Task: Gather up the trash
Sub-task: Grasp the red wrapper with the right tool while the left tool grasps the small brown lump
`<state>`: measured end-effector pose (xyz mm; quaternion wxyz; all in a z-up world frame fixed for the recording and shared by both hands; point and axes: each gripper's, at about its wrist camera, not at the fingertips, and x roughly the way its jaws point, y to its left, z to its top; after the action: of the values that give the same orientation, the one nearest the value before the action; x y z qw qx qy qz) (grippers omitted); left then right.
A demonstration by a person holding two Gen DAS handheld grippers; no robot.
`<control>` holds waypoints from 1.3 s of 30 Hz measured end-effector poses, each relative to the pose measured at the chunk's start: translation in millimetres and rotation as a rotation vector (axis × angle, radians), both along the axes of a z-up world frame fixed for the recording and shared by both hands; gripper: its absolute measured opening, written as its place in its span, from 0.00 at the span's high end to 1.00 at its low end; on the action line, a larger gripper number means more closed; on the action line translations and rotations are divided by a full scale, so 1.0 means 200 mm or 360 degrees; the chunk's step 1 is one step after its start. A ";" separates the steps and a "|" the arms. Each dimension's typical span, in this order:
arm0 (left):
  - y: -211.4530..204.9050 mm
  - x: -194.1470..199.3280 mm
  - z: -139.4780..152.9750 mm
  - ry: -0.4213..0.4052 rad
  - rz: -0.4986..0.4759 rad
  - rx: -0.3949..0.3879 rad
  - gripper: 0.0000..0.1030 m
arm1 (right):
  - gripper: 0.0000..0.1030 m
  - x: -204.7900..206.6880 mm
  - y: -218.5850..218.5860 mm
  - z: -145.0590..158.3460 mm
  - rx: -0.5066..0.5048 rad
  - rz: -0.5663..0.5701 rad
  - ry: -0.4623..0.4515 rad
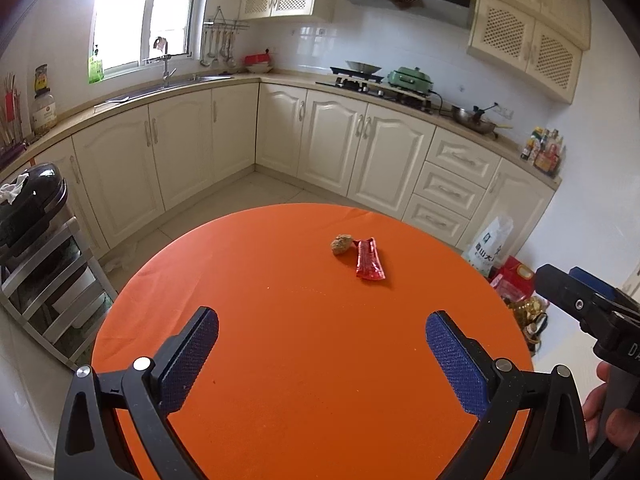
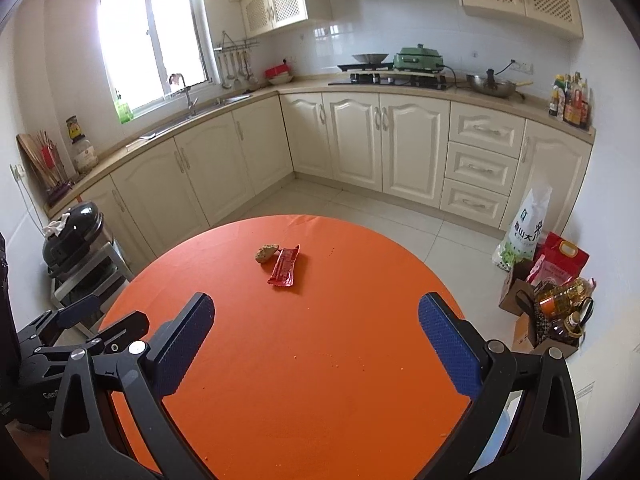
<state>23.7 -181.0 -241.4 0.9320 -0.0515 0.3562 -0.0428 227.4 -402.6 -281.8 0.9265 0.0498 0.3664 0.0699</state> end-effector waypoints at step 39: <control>-0.47 1.86 -0.41 0.0302 -0.0259 0.0272 0.03 | 0.88 0.83 0.17 -0.75 -0.0047 0.0146 0.0374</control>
<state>395.4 -274.9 -324.3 0.8886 0.0532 0.4481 -0.0826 394.2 -368.7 -431.0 0.8737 0.0272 0.4753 0.1004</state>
